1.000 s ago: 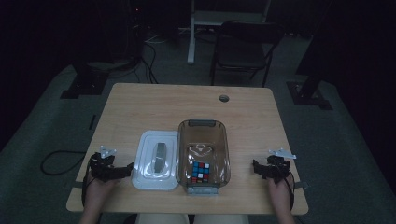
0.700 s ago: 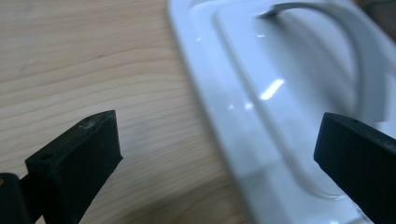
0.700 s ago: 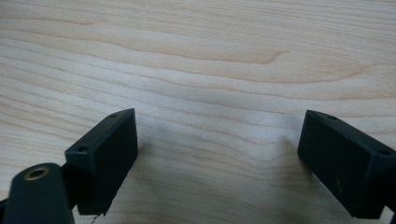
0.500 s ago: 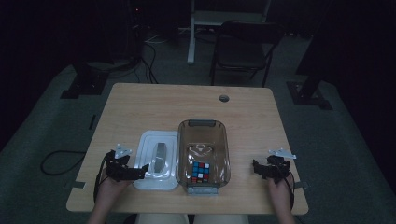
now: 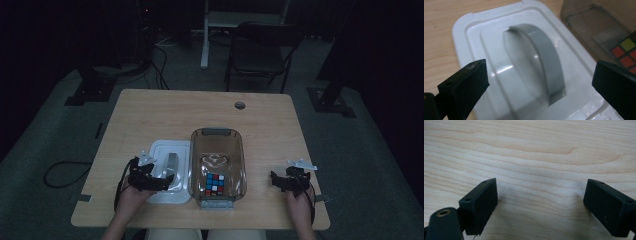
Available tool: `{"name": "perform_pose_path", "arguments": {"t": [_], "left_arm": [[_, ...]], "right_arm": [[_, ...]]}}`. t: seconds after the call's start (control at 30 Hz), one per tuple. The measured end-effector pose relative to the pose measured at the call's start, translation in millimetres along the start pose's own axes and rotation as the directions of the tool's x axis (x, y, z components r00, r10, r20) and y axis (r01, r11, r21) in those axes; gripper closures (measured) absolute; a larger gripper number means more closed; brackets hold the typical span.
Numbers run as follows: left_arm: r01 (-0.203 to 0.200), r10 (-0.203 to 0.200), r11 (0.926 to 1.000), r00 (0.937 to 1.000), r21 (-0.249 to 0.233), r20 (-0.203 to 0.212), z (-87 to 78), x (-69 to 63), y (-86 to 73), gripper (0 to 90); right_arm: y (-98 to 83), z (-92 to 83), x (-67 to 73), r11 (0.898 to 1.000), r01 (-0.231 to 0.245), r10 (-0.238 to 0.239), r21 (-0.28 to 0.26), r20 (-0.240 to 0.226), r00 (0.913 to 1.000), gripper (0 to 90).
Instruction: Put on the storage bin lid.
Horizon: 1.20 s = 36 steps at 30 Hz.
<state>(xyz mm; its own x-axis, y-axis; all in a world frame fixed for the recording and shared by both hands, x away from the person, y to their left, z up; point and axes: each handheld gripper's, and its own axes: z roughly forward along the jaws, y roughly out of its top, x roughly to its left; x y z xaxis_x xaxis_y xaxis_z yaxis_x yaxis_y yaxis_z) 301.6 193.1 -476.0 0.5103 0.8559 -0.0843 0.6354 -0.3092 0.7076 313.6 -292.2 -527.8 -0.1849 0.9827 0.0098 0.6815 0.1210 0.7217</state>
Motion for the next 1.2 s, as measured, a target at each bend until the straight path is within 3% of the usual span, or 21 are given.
{"name": "perform_pose_path", "arguments": {"t": [0.13, 0.4, 0.47, 0.53, 0.77, 0.93, 1.2], "left_arm": [[-0.006, 0.008, 0.9994, 0.9993, -0.034, 0.038, 7.6, -5.7, 6.0, 1.4], [-0.046, 0.046, 0.9989, 0.9989, 0.001, -0.005, 28.6, -11.6, 11.1, 6.8], [-0.05, 0.05, 0.9987, 0.9986, 0.008, -0.018, 32.2, -10.9, 11.0, 18.5], [-0.052, 0.053, 0.9985, 0.9982, 0.016, -0.029, 35.1, -9.8, 10.3, 20.8], [-0.038, 0.038, 0.9992, 0.9992, 0.011, -0.006, 35.9, -5.3, 8.6, 47.9], [-0.026, 0.026, 0.9996, 0.9995, 0.005, 0.016, 35.2, -3.0, 7.9, 57.2], [0.004, -0.004, 1.0, 1.0, -0.003, -0.005, 32.6, 3.7, 6.7, 63.0]], "right_arm": [[0.0, 0.0, 0.0, 1.0, 0.0, 0.0, 0.0, 0.0, 1.0, 11.9], [0.0, 0.0, 0.0, 1.0, -0.001, 0.001, 0.0, 0.0, 1.0, 11.9], [0.0, 0.0, -0.1, 1.0, 0.0, 0.0, 0.0, 0.0, 1.0, 11.9], [0.0, 0.0, -0.1, 1.0, 0.0, 0.0, 0.0, 0.0, 1.0, 11.9], [0.0, 0.0, 0.0, 1.0, 0.0, 0.0, 0.0, 0.0, 1.0, 11.9], [0.0, 0.0, 0.0, 1.0, -0.001, 0.001, 0.0, 0.0, 1.0, 12.0], [-0.4, -0.7, -0.1, 1.0, -0.001, 0.001, 0.0, -0.003, 1.0, 12.0]]}}
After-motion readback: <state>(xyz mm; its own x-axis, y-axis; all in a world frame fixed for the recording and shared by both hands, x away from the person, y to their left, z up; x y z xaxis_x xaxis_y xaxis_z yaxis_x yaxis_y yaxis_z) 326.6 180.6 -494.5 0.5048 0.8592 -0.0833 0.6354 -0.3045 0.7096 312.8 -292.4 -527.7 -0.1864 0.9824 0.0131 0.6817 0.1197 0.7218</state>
